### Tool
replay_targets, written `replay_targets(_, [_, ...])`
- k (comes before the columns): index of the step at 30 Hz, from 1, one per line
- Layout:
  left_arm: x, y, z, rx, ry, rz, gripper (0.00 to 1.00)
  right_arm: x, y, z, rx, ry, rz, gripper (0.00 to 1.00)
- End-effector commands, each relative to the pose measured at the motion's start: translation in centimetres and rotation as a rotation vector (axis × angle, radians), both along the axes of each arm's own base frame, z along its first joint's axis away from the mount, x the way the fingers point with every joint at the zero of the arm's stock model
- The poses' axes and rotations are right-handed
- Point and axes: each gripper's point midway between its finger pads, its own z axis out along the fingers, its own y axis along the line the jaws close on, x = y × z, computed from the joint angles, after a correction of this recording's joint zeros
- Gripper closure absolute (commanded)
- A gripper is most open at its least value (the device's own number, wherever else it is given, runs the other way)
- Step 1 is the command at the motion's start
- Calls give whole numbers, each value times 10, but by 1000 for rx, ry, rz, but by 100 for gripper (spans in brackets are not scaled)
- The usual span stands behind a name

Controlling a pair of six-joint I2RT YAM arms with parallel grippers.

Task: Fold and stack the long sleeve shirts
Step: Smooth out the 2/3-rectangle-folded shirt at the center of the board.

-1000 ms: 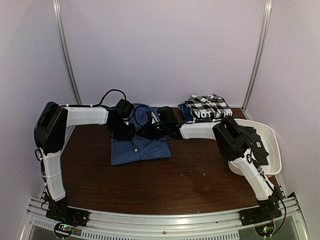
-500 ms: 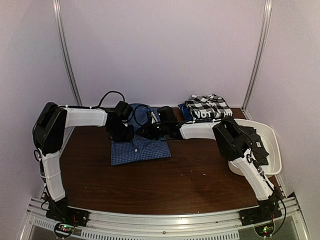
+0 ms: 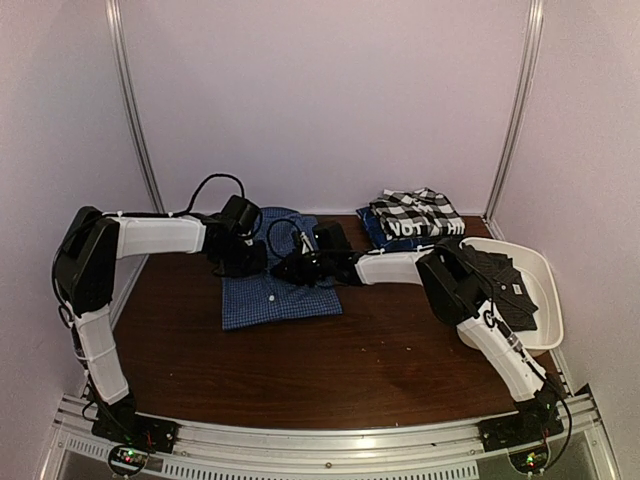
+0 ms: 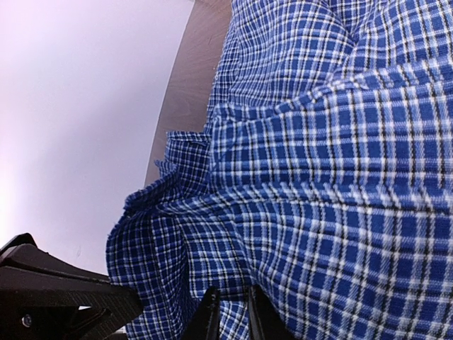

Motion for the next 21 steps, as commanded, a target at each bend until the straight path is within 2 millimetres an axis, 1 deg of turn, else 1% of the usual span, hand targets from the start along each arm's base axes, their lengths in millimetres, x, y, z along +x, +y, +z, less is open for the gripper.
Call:
replay_targets(1, [13, -14, 13, -40, -61, -46, 100, 3, 2, 27, 37, -41, 7, 84])
replay_targets(4, [17, -22, 10, -52, -63, -78, 100, 7, -5, 44, 39, -72, -10, 81])
replay_targets(7, [21, -28, 5, -60, -63, -102, 100, 11, -17, 61, 33, -98, -44, 80])
replay_targets(8, [23, -30, 4, -60, -63, -106, 100, 13, -23, 71, 36, -114, -60, 80])
replay_targets(10, [25, -31, 1, -57, -62, -109, 95, 15, -33, 81, 29, -133, -80, 80])
replay_targets(12, [27, -32, -4, -52, -58, -112, 89, 15, -43, 84, 9, -144, -97, 79])
replay_targets(16, [30, -41, -15, -65, -43, -148, 82, 14, -60, 96, -26, -183, -125, 78])
replay_targets(19, [37, -46, -17, -75, -59, -170, 78, 9, -70, 96, -59, -194, -134, 78])
replay_targets(21, [41, -48, -22, -88, -59, -181, 77, 5, -77, 94, -86, -200, -140, 78])
